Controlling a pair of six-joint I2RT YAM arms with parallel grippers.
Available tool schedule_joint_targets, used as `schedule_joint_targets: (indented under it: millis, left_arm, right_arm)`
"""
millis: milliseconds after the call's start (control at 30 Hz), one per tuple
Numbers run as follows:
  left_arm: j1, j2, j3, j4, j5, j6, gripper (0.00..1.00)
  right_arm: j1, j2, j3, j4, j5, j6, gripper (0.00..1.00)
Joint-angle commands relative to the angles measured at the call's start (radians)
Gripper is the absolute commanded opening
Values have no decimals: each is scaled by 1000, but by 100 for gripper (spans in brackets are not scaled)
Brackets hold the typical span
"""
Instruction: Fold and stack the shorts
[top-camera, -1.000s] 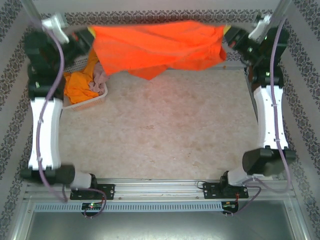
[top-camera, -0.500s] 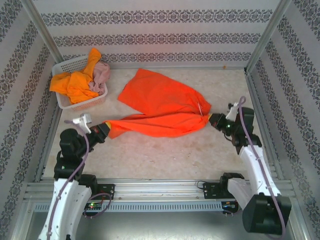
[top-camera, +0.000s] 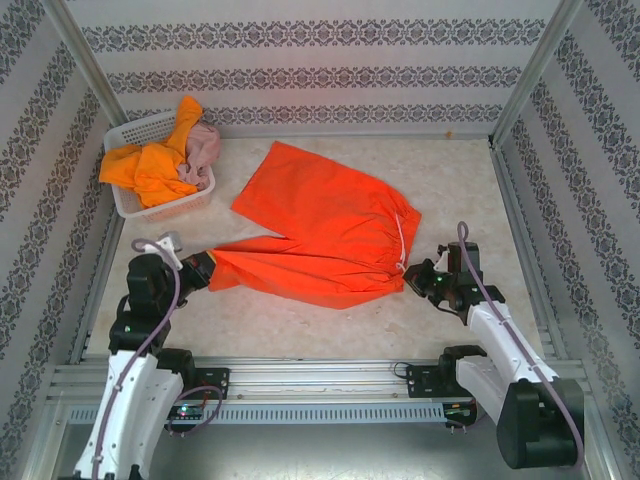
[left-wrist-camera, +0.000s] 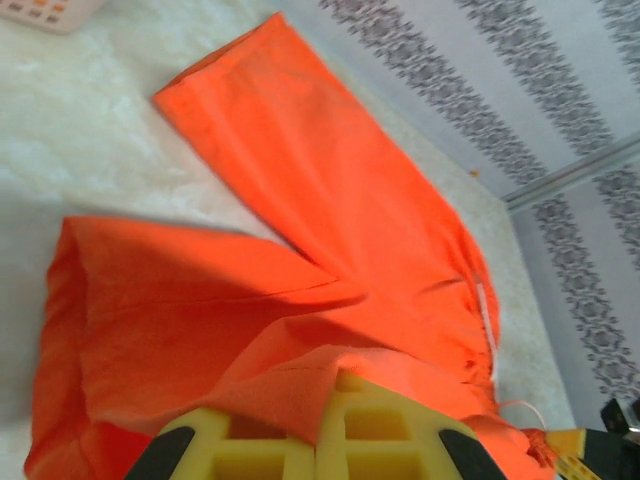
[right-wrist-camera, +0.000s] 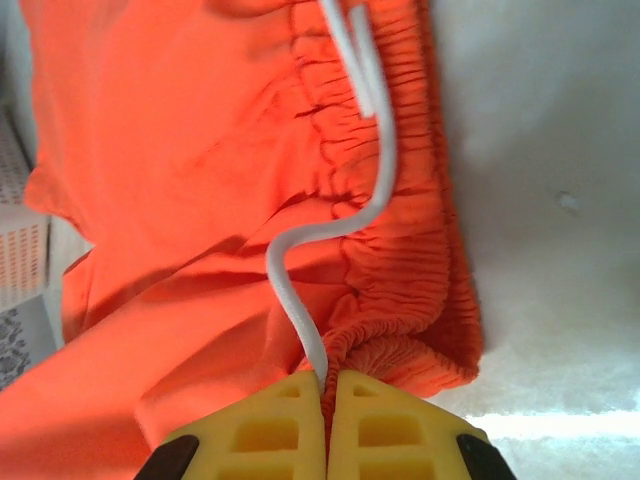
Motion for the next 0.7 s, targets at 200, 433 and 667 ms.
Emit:
schedule_joint_targets:
  millis: [200,433,667]
  left_arm:
    - [-7,345,325,228,-9,83,0]
    - [-7,660,612,285,65,130,0]
    - [-8,941,848,328,125,136,0]
  right_arm:
    - [6,51,271,-20,112,-4,0]
    - [-7,180,414,-15,131,-15,0]
    - [-37,272,467,31,170,4,0]
